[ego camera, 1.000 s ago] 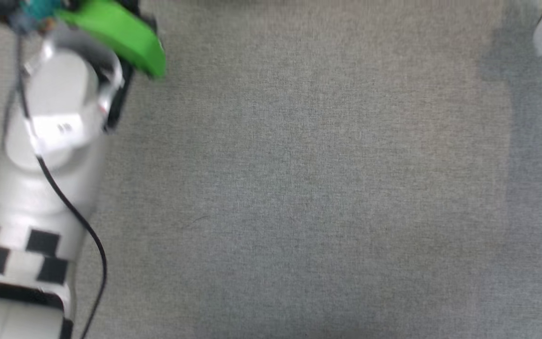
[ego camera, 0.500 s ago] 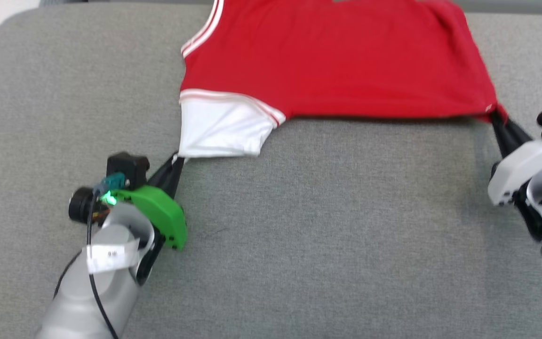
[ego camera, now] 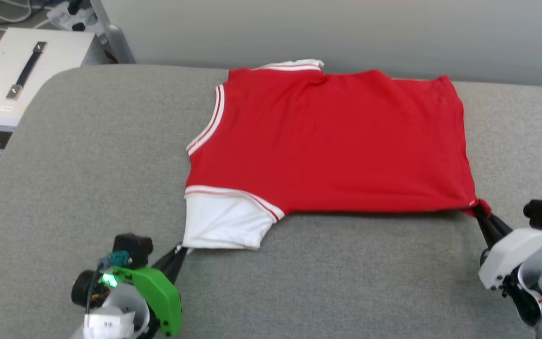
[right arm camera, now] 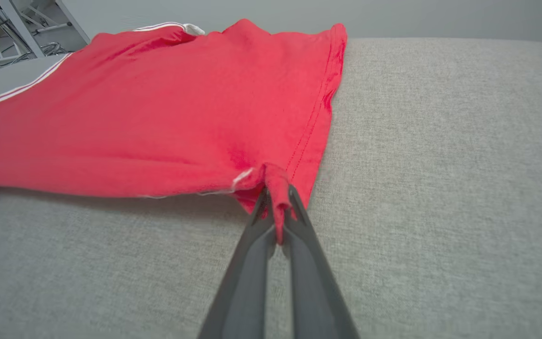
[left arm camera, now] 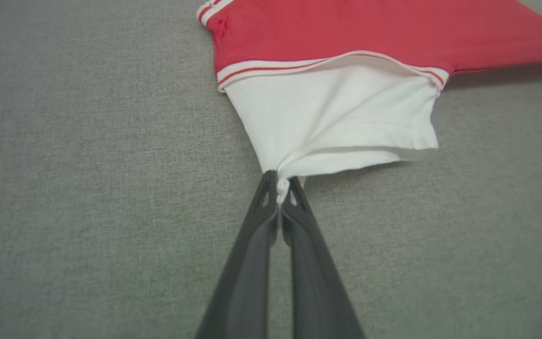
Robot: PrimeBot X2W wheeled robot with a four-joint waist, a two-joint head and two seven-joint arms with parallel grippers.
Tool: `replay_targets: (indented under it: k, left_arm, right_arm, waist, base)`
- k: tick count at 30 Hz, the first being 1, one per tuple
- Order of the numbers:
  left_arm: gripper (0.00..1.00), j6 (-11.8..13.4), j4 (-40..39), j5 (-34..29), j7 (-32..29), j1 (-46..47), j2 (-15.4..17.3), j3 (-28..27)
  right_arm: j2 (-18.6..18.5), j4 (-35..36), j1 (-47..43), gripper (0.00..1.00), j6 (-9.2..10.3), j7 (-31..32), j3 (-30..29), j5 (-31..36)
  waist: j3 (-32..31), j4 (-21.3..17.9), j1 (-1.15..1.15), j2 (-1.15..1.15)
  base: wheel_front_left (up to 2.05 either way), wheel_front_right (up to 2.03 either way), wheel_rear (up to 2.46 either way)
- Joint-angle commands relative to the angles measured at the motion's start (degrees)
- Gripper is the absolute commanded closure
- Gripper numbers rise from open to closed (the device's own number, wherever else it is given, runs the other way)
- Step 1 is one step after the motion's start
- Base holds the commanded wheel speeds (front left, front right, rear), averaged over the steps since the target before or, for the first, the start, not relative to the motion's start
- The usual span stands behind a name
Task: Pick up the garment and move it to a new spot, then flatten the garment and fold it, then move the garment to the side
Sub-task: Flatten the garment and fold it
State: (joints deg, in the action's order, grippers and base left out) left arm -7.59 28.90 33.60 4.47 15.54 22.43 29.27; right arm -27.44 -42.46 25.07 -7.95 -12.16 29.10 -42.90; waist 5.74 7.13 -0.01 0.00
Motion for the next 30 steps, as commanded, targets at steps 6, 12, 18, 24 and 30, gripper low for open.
replay_targets:
  k: [6, 12, 18, 24, 30]
  left_arm:
    - [1.00, 0.49, -6.92, 2.44, -3.75, -7.81, 3.28, 0.87]
    - [1.00, 1.75, -14.11, 4.81, -6.74, -14.73, 6.47, 0.51]
    - [1.00, 1.97, -21.16, 7.28, -9.82, -20.53, 9.52, 0.74]
    - [1.00, 1.29, -27.34, 10.28, -13.90, -25.22, 12.11, 2.85]
    - [1.00, 1.36, -31.01, 11.39, -14.70, -26.01, 14.14, 2.30]
  right_arm:
    - [-2.08, 4.58, -7.81, 1.00, 0.46, 2.70, 0.99, -4.91]
    - [-5.93, 11.20, -15.03, 1.00, 0.46, 6.35, 0.78, -9.93]
    - [-10.37, 18.44, -22.27, 1.00, 0.46, 9.97, -0.09, -12.77]
    - [-13.13, 25.19, -29.55, 1.00, 0.46, 14.68, -1.03, -14.52]
    - [-15.14, 30.74, -33.71, 1.00, 0.46, 17.63, -4.46, -14.38]
  waist:
    - [-5.84, 0.84, 0.01, 0.00]
    - [-8.44, 0.74, 0.01, 0.00]
    - [-9.00, 0.41, 0.01, 0.00]
    - [-8.97, -0.16, 0.01, 0.00]
    - [-7.46, -0.75, 0.01, 0.00]
  base:
    - [0.00, 0.00, 0.00]
    - [0.00, 0.00, 0.00]
    - [0.00, 0.00, 0.00]
    - [0.00, 0.00, 0.00]
    - [0.00, 0.00, 0.00]
